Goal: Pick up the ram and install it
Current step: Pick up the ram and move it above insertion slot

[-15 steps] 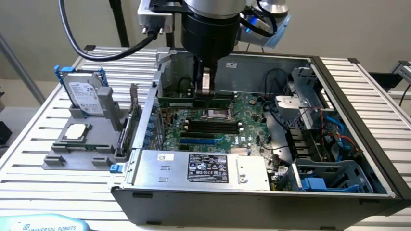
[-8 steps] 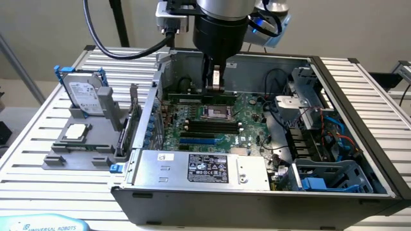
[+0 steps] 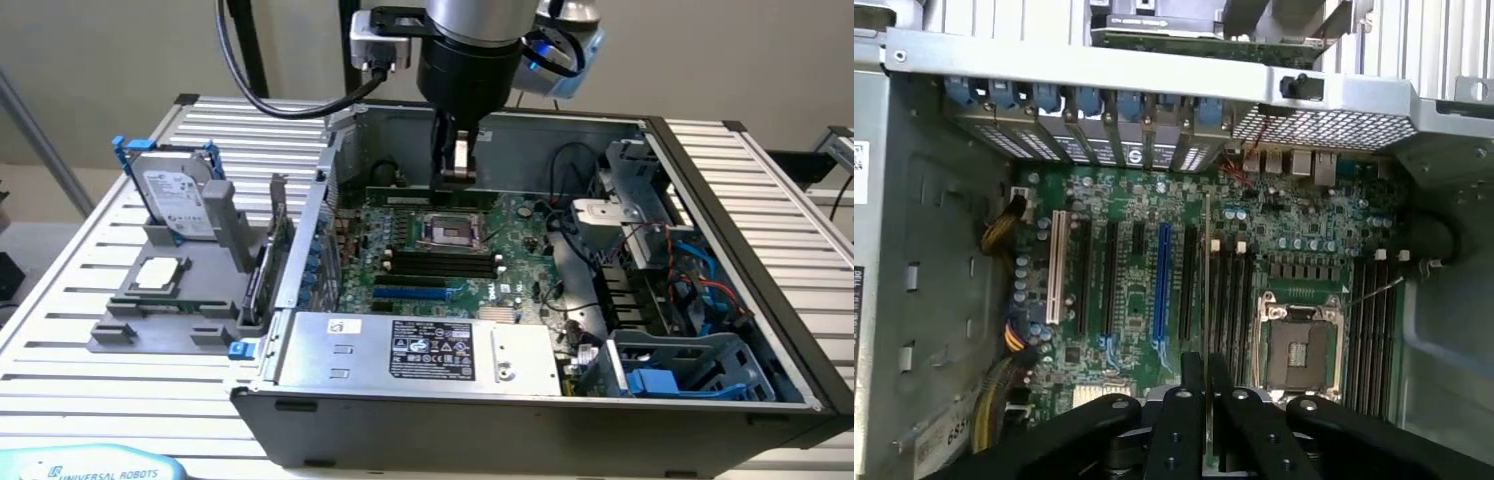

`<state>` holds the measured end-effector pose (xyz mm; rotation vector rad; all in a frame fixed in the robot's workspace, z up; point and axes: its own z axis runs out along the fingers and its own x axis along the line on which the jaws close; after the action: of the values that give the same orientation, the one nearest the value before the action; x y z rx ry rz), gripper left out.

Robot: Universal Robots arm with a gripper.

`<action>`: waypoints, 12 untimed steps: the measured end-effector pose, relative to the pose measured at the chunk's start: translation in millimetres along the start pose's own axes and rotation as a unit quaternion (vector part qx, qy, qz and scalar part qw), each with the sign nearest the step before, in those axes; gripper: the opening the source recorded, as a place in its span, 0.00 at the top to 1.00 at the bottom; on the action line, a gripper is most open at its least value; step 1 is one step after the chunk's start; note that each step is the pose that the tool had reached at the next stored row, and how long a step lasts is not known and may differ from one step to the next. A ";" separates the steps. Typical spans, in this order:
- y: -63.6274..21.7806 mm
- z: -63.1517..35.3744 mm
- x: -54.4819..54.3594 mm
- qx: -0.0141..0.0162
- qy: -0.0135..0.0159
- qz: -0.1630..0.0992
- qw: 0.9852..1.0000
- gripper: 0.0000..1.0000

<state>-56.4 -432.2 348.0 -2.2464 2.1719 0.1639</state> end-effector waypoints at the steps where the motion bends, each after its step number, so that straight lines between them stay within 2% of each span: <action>1: -2.1 1.9 -2.3 0.000 0.000 0.000 1.000 0.87; 8: -16.7 14.4 -9.1 0.000 0.000 0.005 1.000 0.87; 12: -21.0 20.2 -11.0 0.000 -0.001 0.010 1.000 0.87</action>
<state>-37.2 -418.8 327.5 -2.2233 2.1951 0.1650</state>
